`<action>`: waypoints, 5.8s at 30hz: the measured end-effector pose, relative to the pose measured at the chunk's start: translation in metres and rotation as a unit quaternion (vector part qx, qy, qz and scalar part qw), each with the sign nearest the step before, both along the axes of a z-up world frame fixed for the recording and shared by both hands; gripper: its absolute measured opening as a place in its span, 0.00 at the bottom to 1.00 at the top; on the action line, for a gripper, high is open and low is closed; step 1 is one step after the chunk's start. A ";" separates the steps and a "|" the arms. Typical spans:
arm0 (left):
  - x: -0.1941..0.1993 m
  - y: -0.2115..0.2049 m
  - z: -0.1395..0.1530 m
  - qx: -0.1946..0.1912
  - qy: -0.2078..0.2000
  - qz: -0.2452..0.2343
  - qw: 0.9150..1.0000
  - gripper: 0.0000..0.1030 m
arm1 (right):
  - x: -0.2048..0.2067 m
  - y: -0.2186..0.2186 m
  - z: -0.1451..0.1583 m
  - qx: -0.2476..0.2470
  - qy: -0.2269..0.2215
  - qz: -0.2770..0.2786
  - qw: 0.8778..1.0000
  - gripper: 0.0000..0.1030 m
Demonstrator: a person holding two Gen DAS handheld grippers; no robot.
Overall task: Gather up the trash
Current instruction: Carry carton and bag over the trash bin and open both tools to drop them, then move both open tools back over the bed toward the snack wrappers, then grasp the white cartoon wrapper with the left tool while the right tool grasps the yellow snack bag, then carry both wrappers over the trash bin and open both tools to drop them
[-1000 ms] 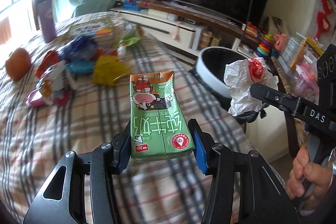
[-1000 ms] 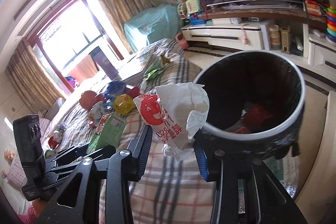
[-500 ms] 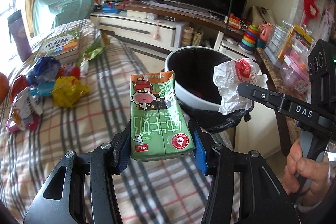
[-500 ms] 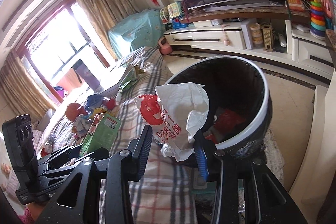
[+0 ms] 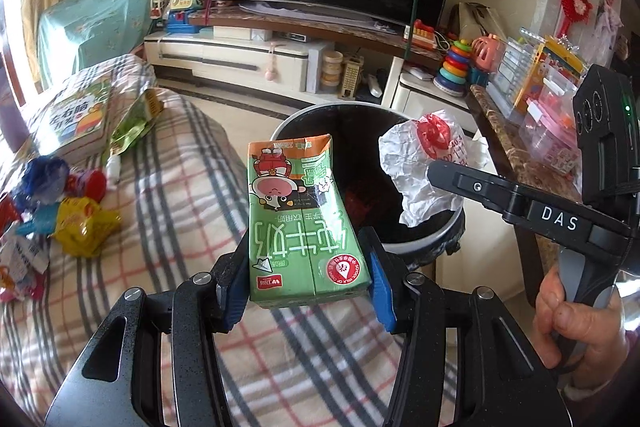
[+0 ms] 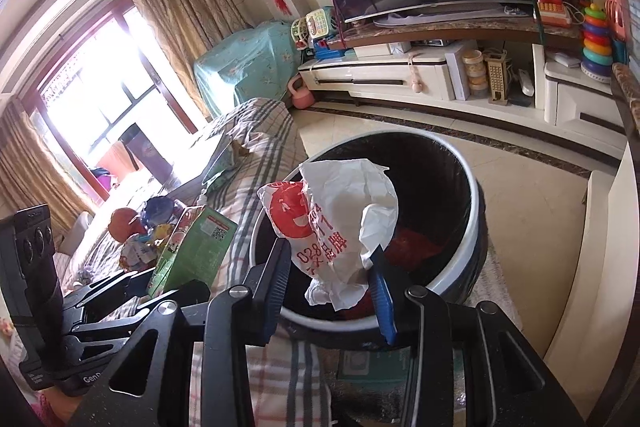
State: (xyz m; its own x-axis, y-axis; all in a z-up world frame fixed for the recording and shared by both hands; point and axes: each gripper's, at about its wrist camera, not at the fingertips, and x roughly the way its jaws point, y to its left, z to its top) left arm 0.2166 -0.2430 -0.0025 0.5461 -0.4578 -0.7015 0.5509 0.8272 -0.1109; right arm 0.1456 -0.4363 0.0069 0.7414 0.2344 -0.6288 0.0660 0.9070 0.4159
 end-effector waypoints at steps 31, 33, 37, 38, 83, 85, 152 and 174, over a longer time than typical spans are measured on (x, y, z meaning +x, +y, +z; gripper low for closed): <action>0.035 -0.039 -0.004 0.011 0.019 -0.013 1.000 0.66 | 0.029 -0.033 -0.010 0.005 0.042 -0.019 0.999 0.56; 0.032 -0.036 -0.005 0.013 0.017 -0.010 1.000 0.66 | 0.027 -0.033 -0.009 0.008 0.037 -0.022 0.999 0.60; 0.024 -0.021 -0.009 0.010 0.020 0.002 1.000 0.69 | 0.022 -0.029 -0.008 0.016 0.032 -0.024 0.999 0.65; 0.022 -0.015 -0.011 0.009 0.022 0.008 1.000 0.70 | 0.022 -0.028 -0.007 0.019 0.031 -0.023 0.999 0.69; -0.022 0.243 -0.051 -0.033 0.063 0.261 0.963 0.74 | 0.034 0.196 -0.034 -0.012 0.024 0.163 0.986 0.88; -0.021 0.244 -0.051 -0.031 0.063 0.261 0.963 0.74 | 0.039 0.199 -0.036 -0.014 0.027 0.163 0.986 0.88; -0.031 0.149 -0.020 -0.051 0.043 0.127 0.990 0.30 | -0.001 0.144 -0.020 -0.006 0.006 0.120 0.993 0.38; -0.039 0.085 -0.012 -0.026 0.034 0.070 0.997 0.30 | -0.029 0.080 -0.003 -0.003 -0.018 0.060 0.998 0.38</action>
State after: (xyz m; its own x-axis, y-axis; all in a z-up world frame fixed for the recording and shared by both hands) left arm 0.1780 -0.1579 -0.0149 0.5586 -0.4181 -0.7164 0.4210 0.8871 -0.1895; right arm 0.1167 -0.3562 0.0038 0.7302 0.3190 -0.6042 -0.0580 0.9101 0.4104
